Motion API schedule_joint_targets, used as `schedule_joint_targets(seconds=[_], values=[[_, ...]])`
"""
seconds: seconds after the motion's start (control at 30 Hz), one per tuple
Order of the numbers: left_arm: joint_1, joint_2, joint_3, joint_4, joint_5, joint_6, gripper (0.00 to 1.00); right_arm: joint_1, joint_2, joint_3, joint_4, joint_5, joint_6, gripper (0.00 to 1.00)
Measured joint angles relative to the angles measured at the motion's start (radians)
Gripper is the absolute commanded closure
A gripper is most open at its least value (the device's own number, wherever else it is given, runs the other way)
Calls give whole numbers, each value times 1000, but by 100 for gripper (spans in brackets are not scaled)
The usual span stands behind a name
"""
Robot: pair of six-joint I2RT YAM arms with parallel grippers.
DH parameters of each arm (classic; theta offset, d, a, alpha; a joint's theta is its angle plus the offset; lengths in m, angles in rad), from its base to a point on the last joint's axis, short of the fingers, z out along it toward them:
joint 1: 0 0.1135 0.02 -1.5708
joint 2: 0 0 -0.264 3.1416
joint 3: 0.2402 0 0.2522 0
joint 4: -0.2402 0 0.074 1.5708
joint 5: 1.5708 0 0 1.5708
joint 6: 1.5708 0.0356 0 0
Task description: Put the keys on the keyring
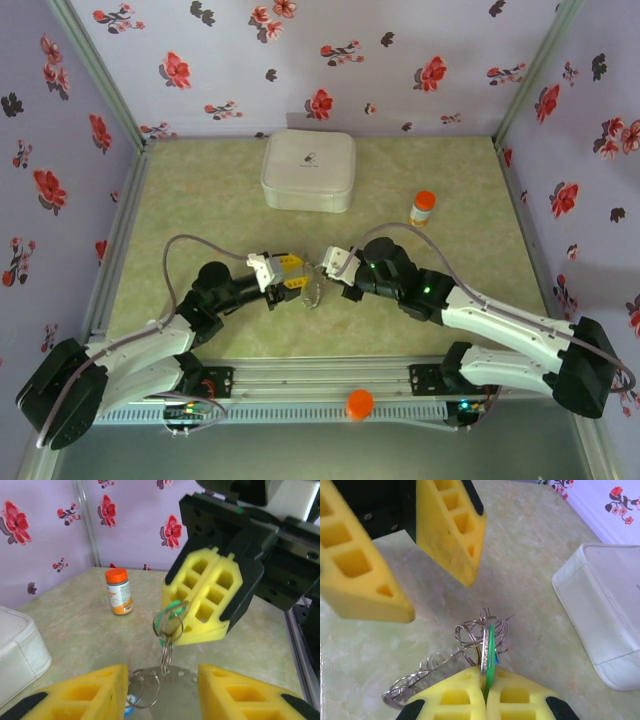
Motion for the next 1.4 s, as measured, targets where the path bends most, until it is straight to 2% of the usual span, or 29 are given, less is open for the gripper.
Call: schedule_joint_targets(seconds=[0.13, 0.33, 0.43, 0.5, 0.77, 1.0, 1.17, 1.27, 1.4], values=[[2, -42, -10, 4, -57, 0, 48, 0, 0, 51, -39, 12, -8, 100], [21, -142, -49, 14, -337, -2, 47, 1, 23, 138, -92, 27, -33, 100], [64, -193, -69, 13, -504, -32, 56, 8, 53, 174, -105, 32, -40, 100], [111, -233, -85, 5, -589, -72, 56, 16, 77, 196, -117, 32, -43, 100], [229, -348, -94, -78, -781, -198, 54, 79, 244, 343, -151, 32, -59, 100], [432, -415, -91, -236, -846, -332, 51, 165, 477, 532, -119, -2, -51, 100], [600, -507, -91, -322, -843, -510, 52, 203, 633, 629, -61, -27, -29, 100], [648, -523, -91, -347, -829, -579, 52, 210, 718, 673, -51, -27, -22, 100], [659, -517, -90, -372, -791, -607, 51, 208, 770, 687, -71, 8, -31, 100]])
